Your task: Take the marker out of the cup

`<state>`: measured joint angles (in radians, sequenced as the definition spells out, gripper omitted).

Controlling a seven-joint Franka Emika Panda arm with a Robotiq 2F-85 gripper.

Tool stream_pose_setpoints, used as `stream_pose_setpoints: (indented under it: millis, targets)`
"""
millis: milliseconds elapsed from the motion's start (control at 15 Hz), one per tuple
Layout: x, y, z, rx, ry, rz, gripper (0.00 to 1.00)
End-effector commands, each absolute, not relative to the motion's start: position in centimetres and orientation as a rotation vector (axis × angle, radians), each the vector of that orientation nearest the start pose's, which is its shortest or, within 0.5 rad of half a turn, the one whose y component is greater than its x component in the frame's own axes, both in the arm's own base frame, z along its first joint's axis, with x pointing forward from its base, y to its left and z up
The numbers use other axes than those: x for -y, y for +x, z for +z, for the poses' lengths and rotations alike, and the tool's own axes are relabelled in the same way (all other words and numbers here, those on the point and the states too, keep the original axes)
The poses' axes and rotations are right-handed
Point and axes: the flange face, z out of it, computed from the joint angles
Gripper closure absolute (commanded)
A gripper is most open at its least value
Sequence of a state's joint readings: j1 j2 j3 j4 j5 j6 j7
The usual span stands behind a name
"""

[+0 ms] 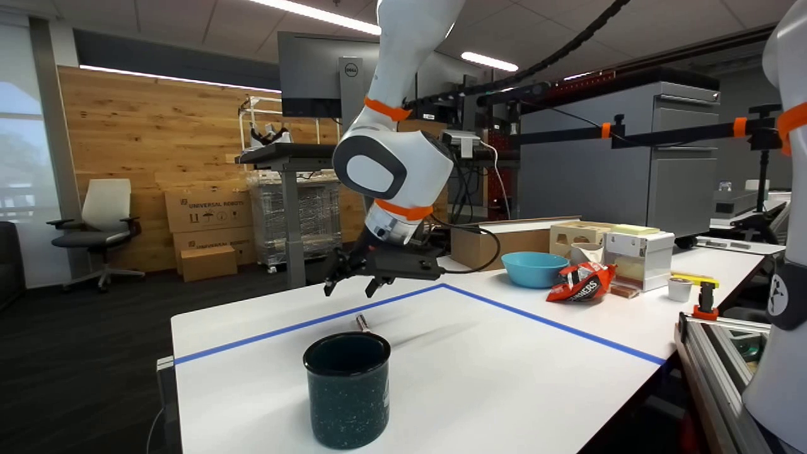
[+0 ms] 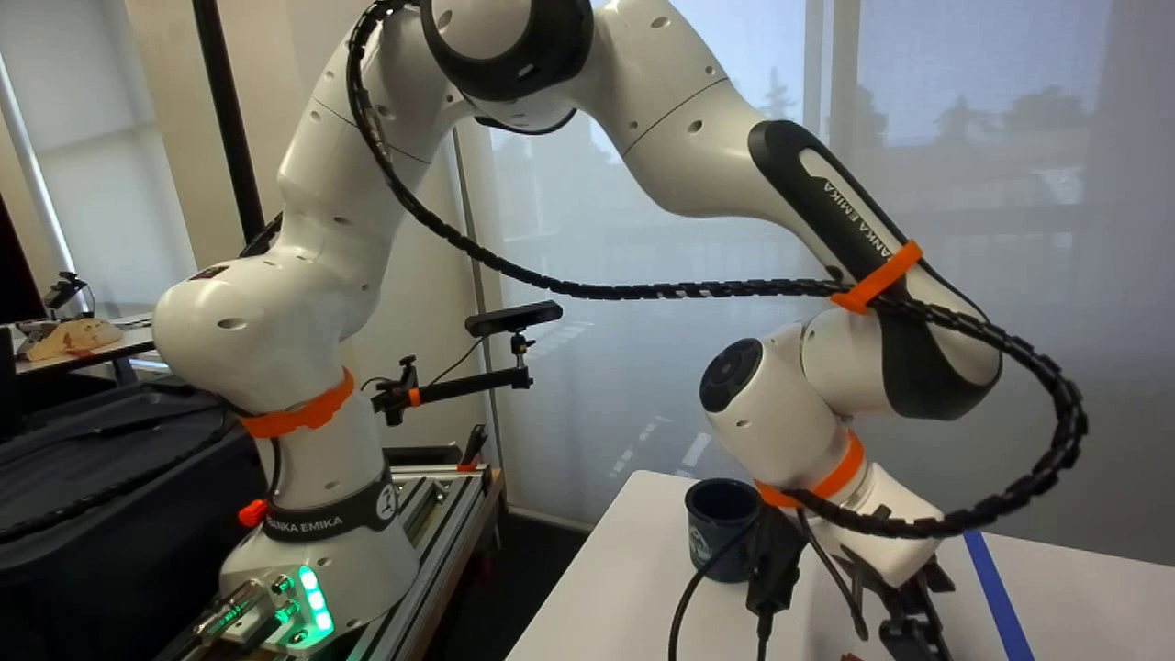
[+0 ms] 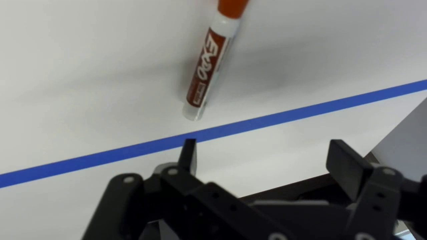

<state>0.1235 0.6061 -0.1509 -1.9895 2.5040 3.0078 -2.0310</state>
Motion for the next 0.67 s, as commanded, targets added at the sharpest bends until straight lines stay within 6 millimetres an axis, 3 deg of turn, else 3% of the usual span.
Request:
stream_pose_setpoints:
  millis: [0, 200, 267, 400, 600]
  targets:
    - [5.0, 53.1, 17.8, -0.602, -2.794, -0.987, 0.01]
    - [5.5, 53.0, 21.8, -0.604, -2.829, -1.044, 0.0]
    - [5.5, 53.6, 18.9, -0.593, -2.82, -1.004, 0.0]
    - [5.7, 53.8, 21.0, -0.598, -2.819, -1.044, 0.0]
    - [5.7, 53.6, 21.5, -0.601, -2.818, -1.05, 0.0]
